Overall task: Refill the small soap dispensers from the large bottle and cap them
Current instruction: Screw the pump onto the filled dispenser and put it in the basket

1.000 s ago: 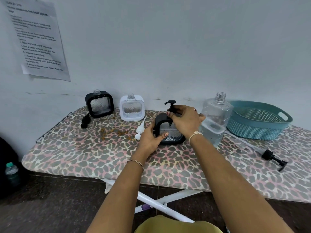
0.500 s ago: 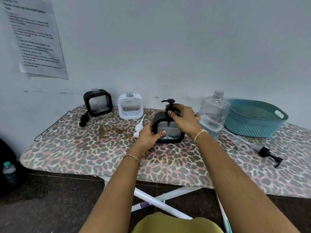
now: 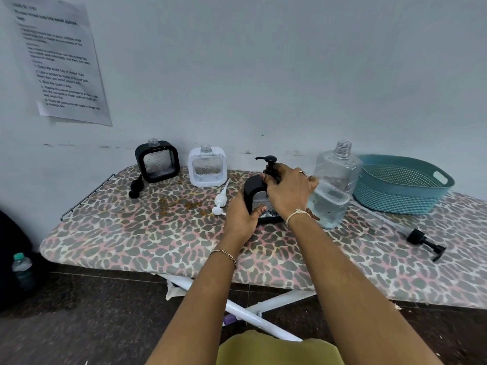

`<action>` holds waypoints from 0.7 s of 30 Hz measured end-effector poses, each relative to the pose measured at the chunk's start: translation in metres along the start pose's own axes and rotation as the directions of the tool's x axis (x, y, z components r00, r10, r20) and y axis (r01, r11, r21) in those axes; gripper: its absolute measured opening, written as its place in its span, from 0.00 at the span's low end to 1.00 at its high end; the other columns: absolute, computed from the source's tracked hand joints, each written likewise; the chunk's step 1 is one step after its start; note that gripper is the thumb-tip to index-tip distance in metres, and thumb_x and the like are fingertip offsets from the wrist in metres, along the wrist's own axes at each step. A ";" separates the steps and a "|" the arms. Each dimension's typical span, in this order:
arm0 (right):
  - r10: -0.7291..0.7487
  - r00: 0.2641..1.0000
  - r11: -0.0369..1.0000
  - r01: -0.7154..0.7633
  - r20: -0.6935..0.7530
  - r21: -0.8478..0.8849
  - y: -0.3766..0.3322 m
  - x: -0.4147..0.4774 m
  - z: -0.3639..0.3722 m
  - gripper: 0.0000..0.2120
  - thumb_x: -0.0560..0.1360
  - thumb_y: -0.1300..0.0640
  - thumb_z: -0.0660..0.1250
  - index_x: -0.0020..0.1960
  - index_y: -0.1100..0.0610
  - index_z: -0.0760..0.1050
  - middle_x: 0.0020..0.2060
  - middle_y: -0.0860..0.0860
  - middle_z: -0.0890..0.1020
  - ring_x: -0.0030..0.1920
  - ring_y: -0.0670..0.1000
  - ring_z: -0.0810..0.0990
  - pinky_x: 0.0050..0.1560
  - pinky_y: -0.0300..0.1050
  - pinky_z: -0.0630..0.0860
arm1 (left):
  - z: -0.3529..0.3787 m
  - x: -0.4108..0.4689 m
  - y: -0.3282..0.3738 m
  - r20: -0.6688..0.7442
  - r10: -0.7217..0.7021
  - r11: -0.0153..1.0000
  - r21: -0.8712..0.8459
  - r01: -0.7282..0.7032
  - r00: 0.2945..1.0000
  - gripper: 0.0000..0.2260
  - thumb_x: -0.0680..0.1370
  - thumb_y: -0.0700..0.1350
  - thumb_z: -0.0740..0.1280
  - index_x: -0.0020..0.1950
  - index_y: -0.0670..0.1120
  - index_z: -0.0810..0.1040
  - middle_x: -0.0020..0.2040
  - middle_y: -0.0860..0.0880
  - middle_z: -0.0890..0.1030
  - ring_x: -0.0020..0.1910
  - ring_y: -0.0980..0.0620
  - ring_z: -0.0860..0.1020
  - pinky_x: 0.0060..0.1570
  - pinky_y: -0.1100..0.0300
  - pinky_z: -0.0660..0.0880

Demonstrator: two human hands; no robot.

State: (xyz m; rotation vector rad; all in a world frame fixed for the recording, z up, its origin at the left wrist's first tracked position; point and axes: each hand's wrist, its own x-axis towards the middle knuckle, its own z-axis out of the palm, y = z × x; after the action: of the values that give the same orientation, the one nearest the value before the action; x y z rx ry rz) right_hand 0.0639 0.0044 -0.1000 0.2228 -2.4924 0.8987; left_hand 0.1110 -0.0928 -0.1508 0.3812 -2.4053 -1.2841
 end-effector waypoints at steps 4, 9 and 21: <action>-0.013 0.998 0.988 0.003 0.067 0.154 0.013 0.007 0.003 0.16 0.73 0.42 0.68 0.59 0.46 0.79 0.49 0.47 0.85 0.59 0.52 0.76 0.60 0.53 0.63 | -0.004 0.000 0.004 0.038 0.036 0.998 0.046 -0.037 0.999 0.22 0.74 0.45 0.72 0.66 0.42 0.70 0.60 0.44 0.78 0.60 0.46 0.76 0.56 0.57 0.71; -0.111 0.948 0.923 -0.014 0.299 0.385 0.027 -0.001 -0.001 0.31 0.70 0.36 0.66 0.68 0.50 0.72 0.58 0.50 0.82 0.61 0.53 0.77 0.62 0.55 0.75 | -0.011 -0.002 0.003 0.096 0.047 0.999 -0.016 -0.046 0.994 0.24 0.75 0.44 0.71 0.68 0.43 0.68 0.62 0.45 0.77 0.62 0.47 0.75 0.58 0.57 0.71; -0.117 0.894 0.801 -0.173 0.433 0.573 0.076 -0.032 -0.081 0.31 0.69 0.54 0.77 0.69 0.54 0.70 0.60 0.51 0.79 0.60 0.49 0.78 0.63 0.44 0.75 | -0.022 -0.038 0.037 0.381 0.046 0.975 -0.220 0.042 0.923 0.29 0.75 0.39 0.70 0.73 0.43 0.62 0.68 0.46 0.72 0.68 0.48 0.70 0.60 0.60 0.74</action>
State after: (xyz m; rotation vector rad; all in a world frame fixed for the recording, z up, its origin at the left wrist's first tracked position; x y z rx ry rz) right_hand 0.0994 0.1141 -0.1041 0.6737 -2.5167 1.8262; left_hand 0.1527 -0.0731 -0.1170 0.0616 -2.5231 -1.7474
